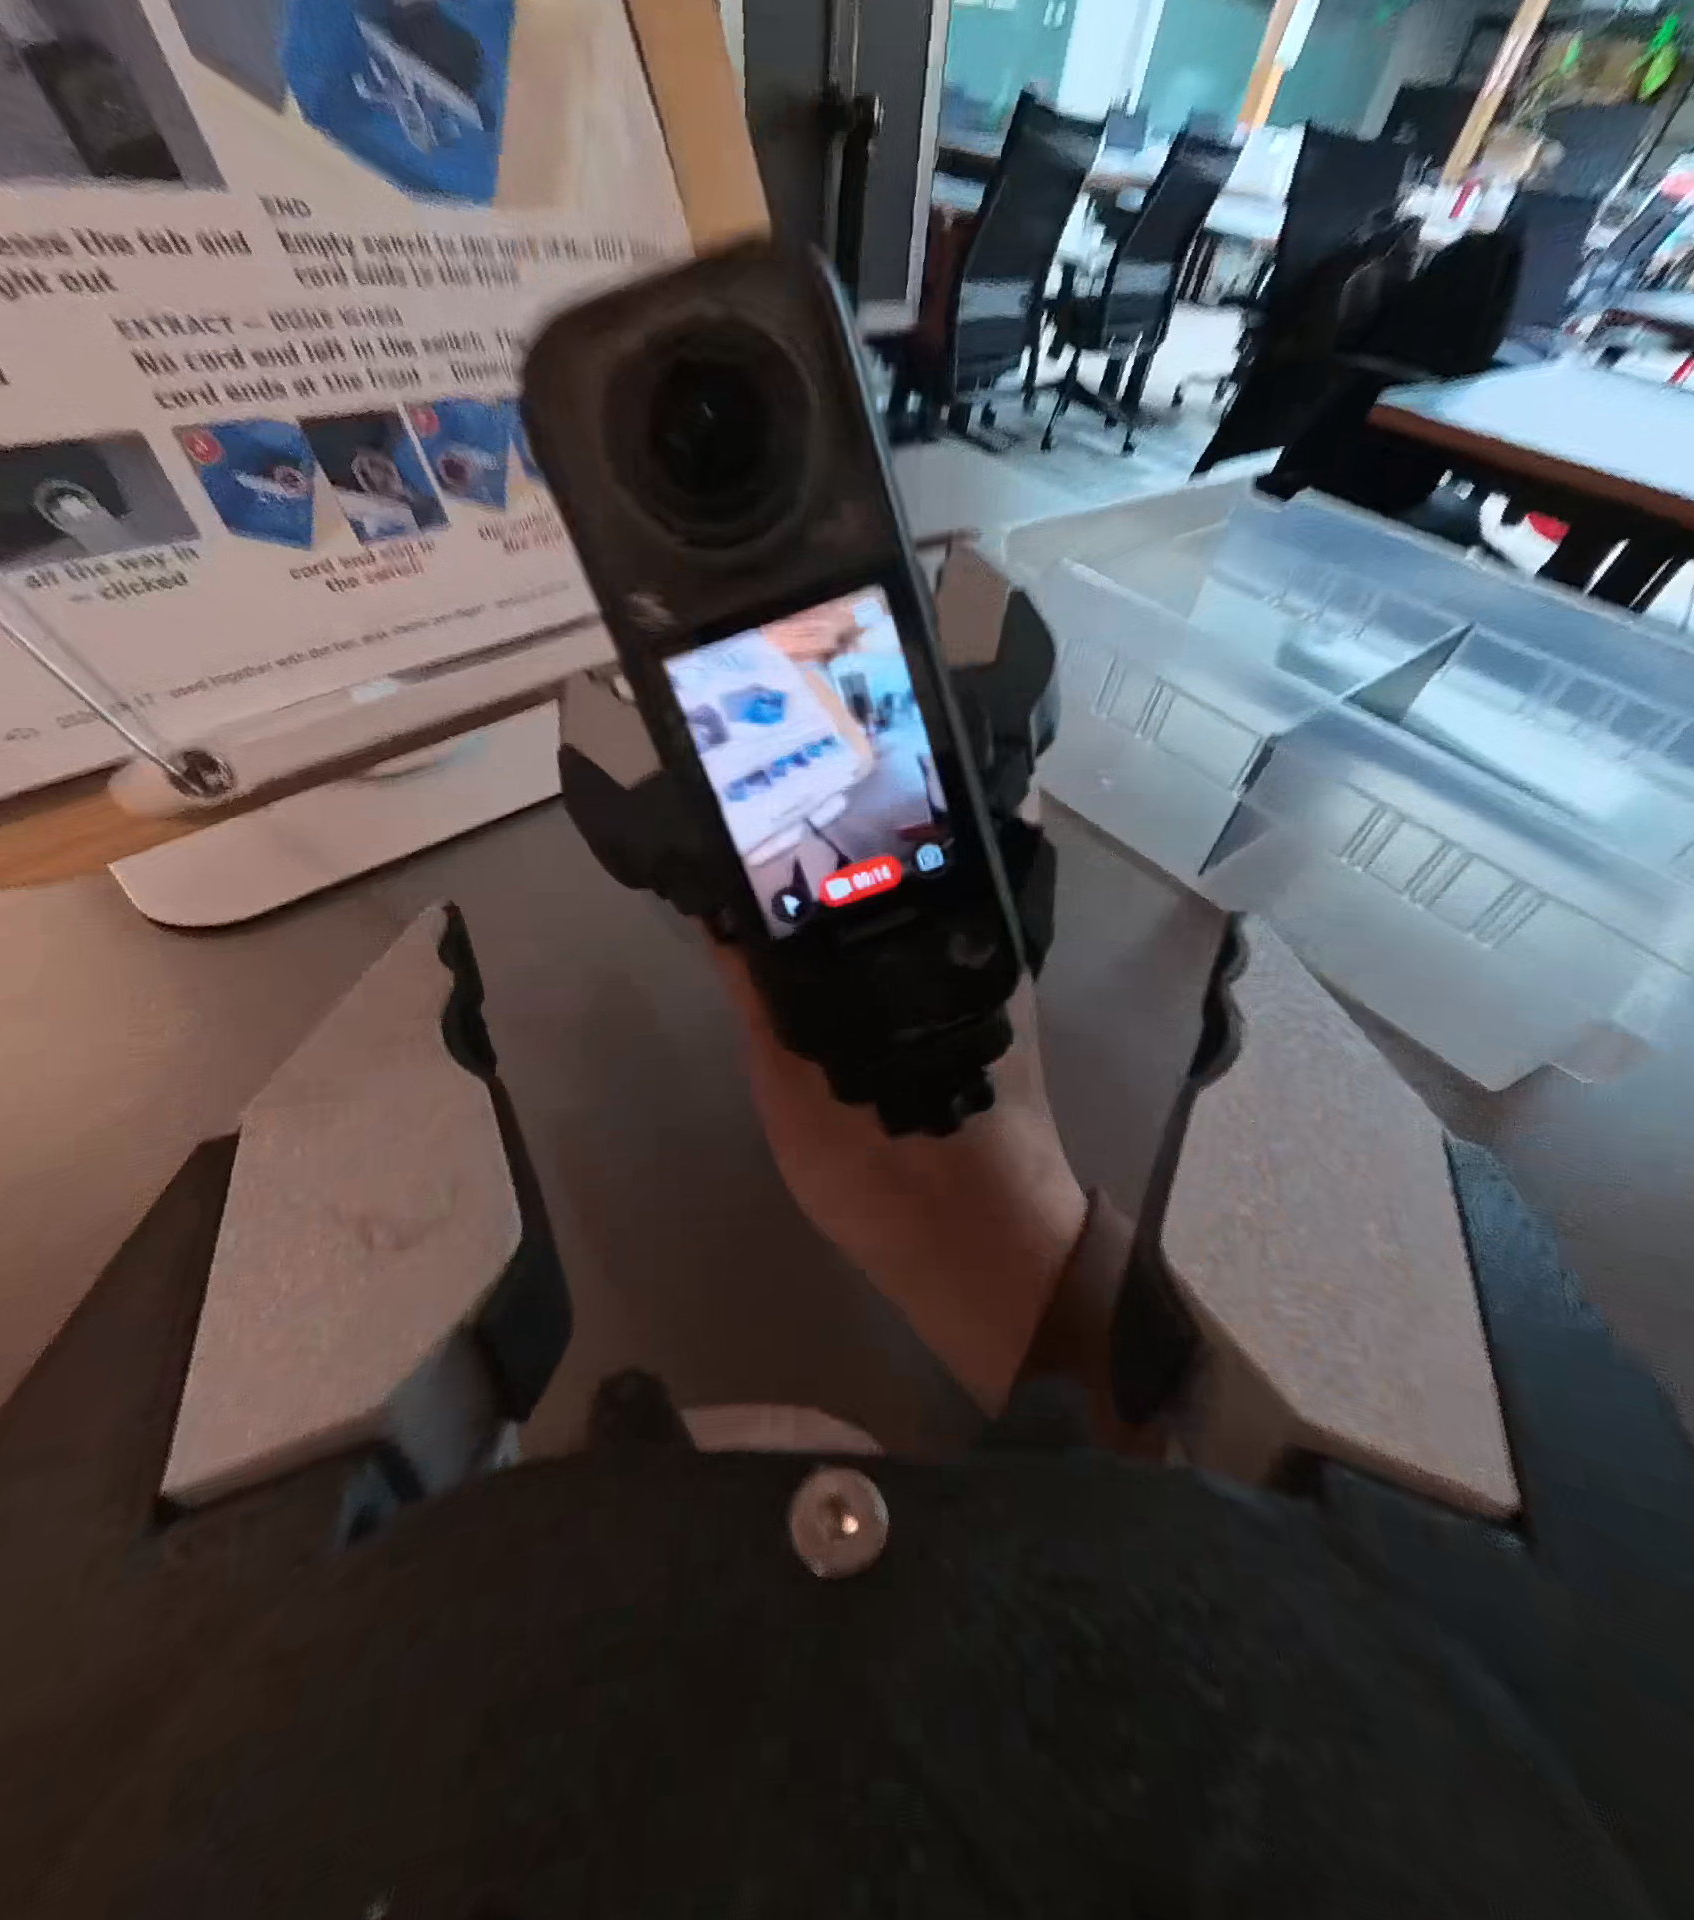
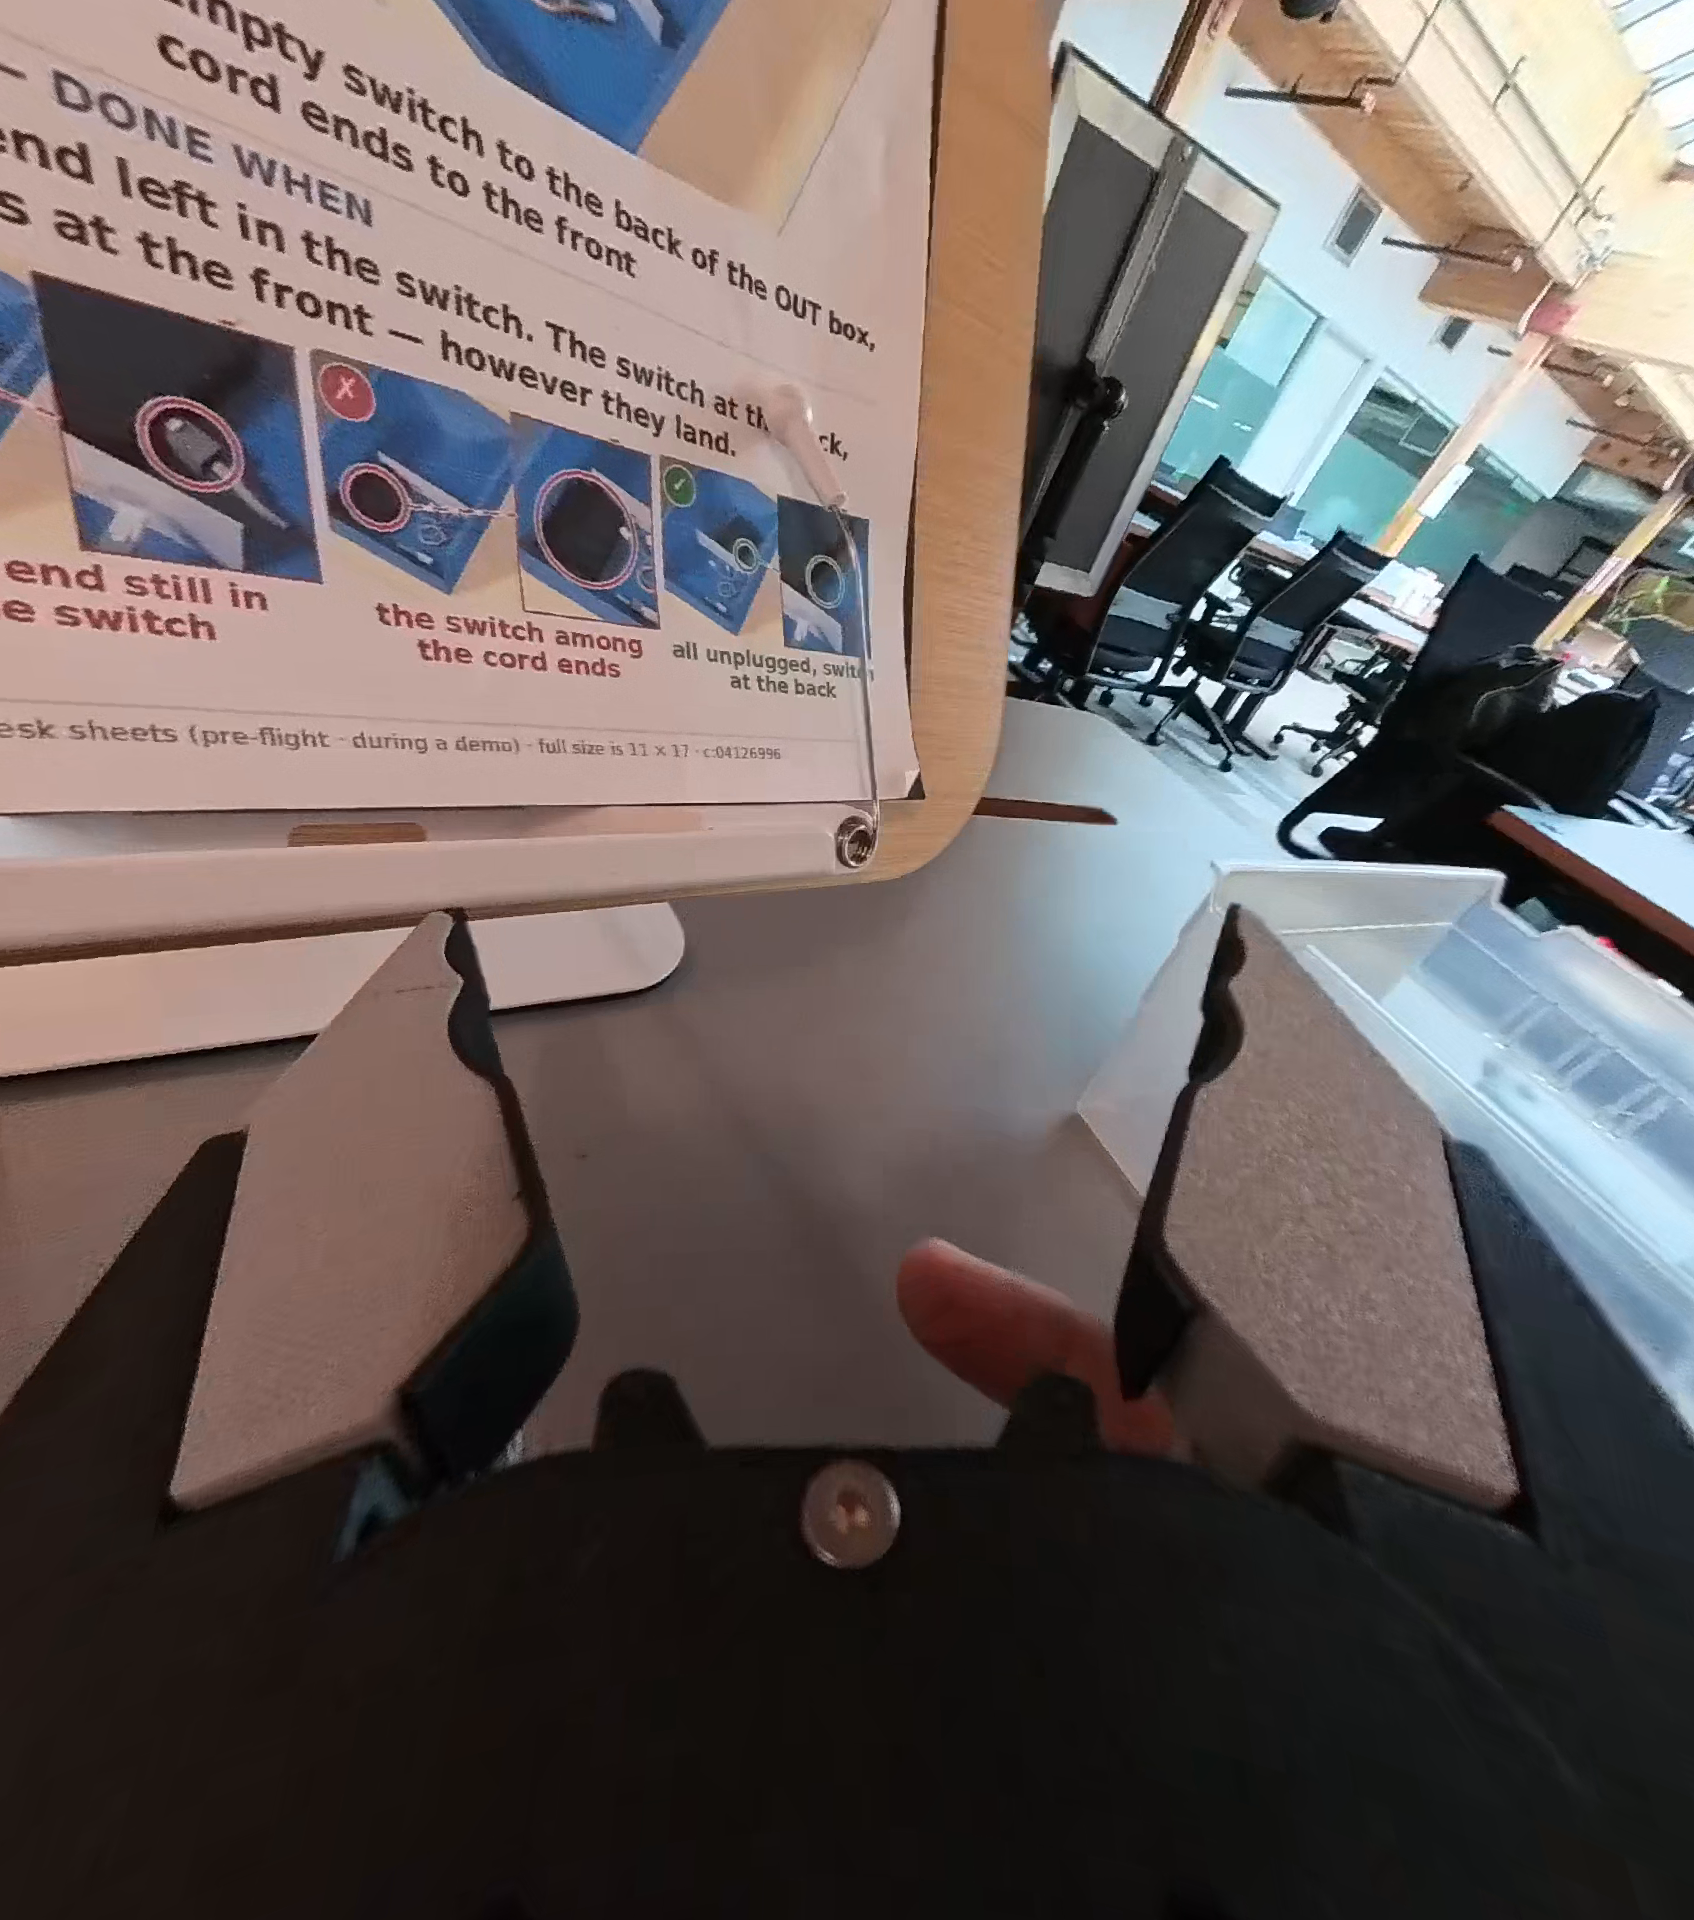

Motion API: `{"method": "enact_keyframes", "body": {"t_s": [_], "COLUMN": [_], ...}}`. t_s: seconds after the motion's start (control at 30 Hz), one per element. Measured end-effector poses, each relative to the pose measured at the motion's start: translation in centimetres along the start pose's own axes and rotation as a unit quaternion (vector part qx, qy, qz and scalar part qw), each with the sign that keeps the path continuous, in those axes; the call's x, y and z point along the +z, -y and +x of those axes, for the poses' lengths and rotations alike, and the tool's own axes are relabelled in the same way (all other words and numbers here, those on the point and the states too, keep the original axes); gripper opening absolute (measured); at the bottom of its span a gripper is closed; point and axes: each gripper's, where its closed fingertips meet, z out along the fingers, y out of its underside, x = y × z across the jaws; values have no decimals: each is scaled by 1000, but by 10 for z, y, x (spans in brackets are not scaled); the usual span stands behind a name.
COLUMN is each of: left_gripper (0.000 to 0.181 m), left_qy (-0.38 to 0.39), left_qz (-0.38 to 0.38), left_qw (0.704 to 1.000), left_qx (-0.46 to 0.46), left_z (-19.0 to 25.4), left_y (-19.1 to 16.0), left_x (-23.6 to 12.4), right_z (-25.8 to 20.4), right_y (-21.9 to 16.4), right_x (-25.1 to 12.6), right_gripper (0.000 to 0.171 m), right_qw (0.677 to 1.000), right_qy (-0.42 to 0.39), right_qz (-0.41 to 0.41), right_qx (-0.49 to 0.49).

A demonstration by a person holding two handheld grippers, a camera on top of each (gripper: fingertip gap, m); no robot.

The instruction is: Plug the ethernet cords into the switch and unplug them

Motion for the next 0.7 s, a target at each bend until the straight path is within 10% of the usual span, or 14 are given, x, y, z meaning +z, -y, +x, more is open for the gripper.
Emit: {"method": "enact_keyframes", "body": {"t_s": [0.7], "left_gripper": [155], "left_qy": [107], "left_qz": [-45], "left_qw": [986], "left_qx": [115], "left_z": [6], "left_y": [-27], "left_x": [38], "right_z": [16], "right_y": [14], "right_x": [-25], "right_gripper": [125], "right_qw": [988], "right_qy": [39], "right_qz": [25], "right_qx": [145]}}
